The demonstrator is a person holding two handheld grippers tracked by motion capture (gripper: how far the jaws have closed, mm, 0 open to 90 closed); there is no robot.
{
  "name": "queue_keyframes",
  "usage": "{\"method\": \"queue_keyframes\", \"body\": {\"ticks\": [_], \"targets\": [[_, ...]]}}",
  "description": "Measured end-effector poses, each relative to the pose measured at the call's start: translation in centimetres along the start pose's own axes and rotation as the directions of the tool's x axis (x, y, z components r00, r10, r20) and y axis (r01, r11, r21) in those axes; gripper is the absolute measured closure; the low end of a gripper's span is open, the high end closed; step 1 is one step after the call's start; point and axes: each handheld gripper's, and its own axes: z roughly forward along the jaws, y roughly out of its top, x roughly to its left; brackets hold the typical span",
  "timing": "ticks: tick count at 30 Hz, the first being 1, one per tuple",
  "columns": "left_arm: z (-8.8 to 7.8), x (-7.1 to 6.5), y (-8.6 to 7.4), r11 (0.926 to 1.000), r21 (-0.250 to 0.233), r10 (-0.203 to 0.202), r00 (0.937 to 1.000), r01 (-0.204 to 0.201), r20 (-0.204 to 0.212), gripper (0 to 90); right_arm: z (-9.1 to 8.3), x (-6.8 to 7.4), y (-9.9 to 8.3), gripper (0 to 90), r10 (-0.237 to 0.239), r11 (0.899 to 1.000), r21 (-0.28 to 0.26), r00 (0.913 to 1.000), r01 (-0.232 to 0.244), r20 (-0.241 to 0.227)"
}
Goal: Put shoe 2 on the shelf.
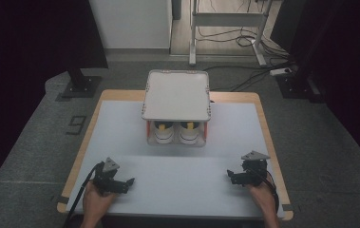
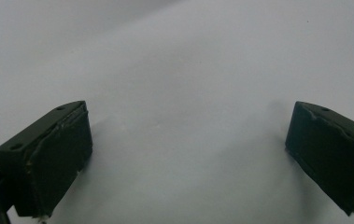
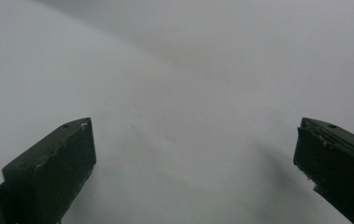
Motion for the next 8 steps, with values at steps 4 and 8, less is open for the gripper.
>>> {"method": "queue_keyframes", "body": {"ticks": [4,8], "targets": [[0.0,0.0,0.0,1.0,0.0,0.0,1.0,0.0,0.0,0.4,0.09,-0.27,-0.49,0.0,0.036,0.999,-0.014,0.9993,-0.036,0.004],[0.0,0.01,0.0,1.0,0.002,0.0,1.0,0.0,0.001,0.3,0.11,-0.24,-0.56,0.0,0.034,0.999,-0.016,0.9994,-0.034,0.006]]}}
